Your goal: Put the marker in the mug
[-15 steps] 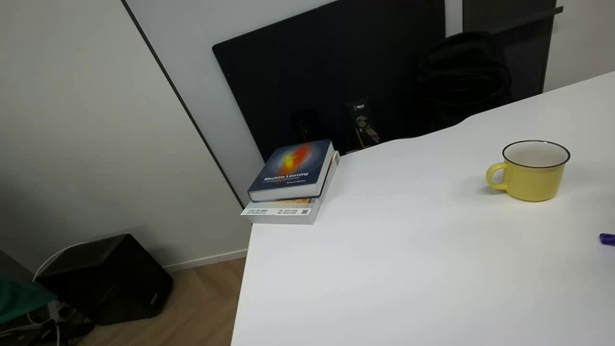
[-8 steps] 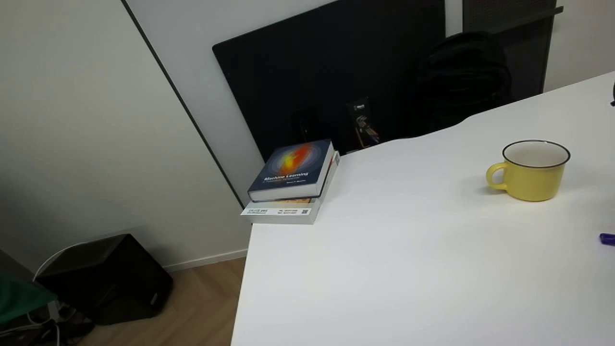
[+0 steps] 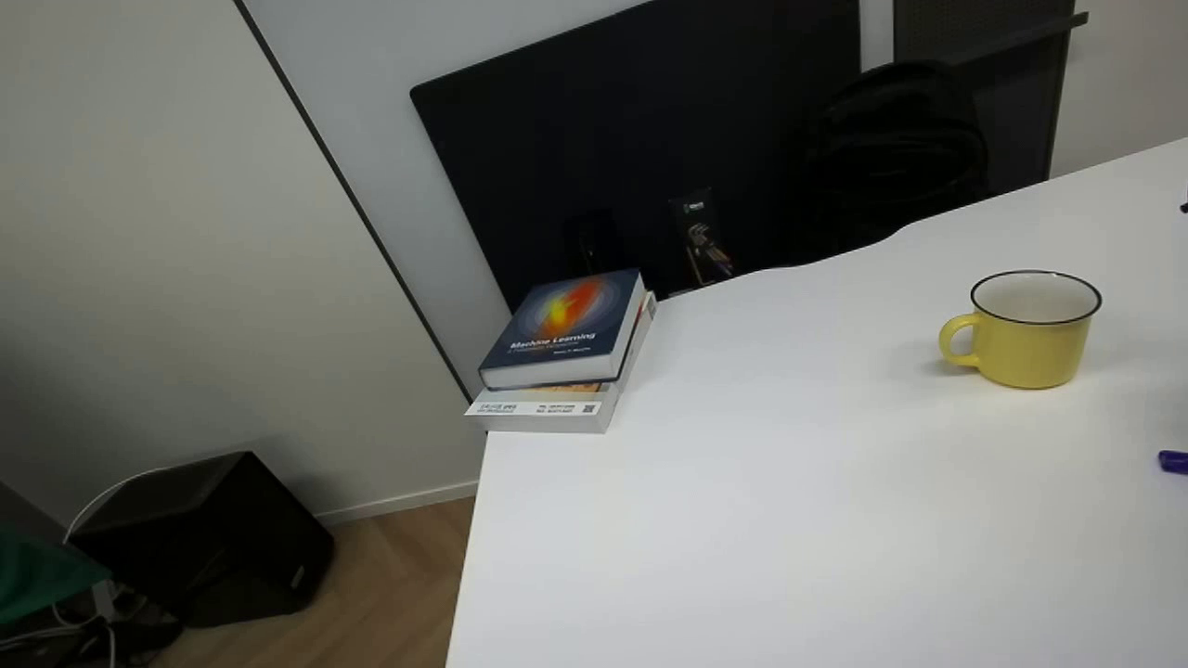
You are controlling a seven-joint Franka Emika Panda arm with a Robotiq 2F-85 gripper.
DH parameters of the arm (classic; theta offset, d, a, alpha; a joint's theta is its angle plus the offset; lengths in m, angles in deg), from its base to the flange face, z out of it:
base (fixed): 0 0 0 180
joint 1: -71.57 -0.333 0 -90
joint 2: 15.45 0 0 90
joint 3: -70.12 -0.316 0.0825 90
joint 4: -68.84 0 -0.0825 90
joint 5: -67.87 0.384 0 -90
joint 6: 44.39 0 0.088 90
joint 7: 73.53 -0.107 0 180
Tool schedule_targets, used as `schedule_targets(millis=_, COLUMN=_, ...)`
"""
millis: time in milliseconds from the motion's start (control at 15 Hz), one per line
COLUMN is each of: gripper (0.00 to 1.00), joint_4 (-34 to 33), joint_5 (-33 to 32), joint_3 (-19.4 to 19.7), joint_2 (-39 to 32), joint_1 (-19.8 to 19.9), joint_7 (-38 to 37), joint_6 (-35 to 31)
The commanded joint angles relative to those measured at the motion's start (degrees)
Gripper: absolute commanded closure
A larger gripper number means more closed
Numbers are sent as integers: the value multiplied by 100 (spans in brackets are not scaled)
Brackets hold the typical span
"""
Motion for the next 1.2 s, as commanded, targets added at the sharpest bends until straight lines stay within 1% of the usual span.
schedule_targets(millis=0, gripper=0, joint_4=-69, joint_5=-156, joint_3=-151, joint_2=-132, joint_1=191, joint_7=-199, joint_6=-218)
schedule_targets(millis=67, gripper=0, joint_4=-71, joint_5=-156, joint_3=-164, joint_2=-147, joint_1=210, joint_7=-212, joint_6=-243)
schedule_targets(millis=200, gripper=26, joint_4=-79, joint_5=-170, joint_3=-163, joint_2=-170, joint_1=224, joint_7=-228, joint_6=-266)
schedule_targets(millis=267, gripper=32, joint_4=-85, joint_5=-177, joint_3=-146, joint_2=-178, joint_1=215, joint_7=-239, joint_6=-263)
schedule_targets(millis=333, gripper=40, joint_4=-91, joint_5=-183, joint_3=-134, joint_2=-186, joint_1=208, joint_7=-246, joint_6=-262)
schedule_targets(millis=467, gripper=55, joint_4=-102, joint_5=-184, joint_3=-126, joint_2=-192, joint_1=205, joint_7=-265, joint_6=-259)
schedule_targets(millis=600, gripper=66, joint_4=-125, joint_5=-185, joint_3=-108, joint_2=-187, joint_1=194, joint_7=-286, joint_6=-249)
schedule_targets(millis=733, gripper=80, joint_4=-175, joint_5=-195, joint_3=-50, joint_2=-195, joint_1=158, joint_7=-315, joint_6=-216)
schedule_targets(millis=867, gripper=94, joint_4=-265, joint_5=-193, joint_3=45, joint_2=-193, joint_1=92, joint_7=-370, joint_6=14)
schedule_targets(millis=933, gripper=99, joint_4=-318, joint_5=-175, joint_3=70, joint_2=-197, joint_1=92, joint_7=-396, joint_6=123)
schedule_targets(millis=1000, gripper=99, joint_4=-366, joint_5=-160, joint_3=81, joint_2=-182, joint_1=95, joint_7=-429, joint_6=233)
schedule_targets(millis=1067, gripper=96, joint_4=-431, joint_5=-158, joint_3=143, joint_2=-169, joint_1=57, joint_7=-486, joint_6=398)
schedule_targets(millis=1133, gripper=96, joint_4=-495, joint_5=-159, joint_3=187, joint_2=-143, joint_1=26, joint_7=-546, joint_6=548)
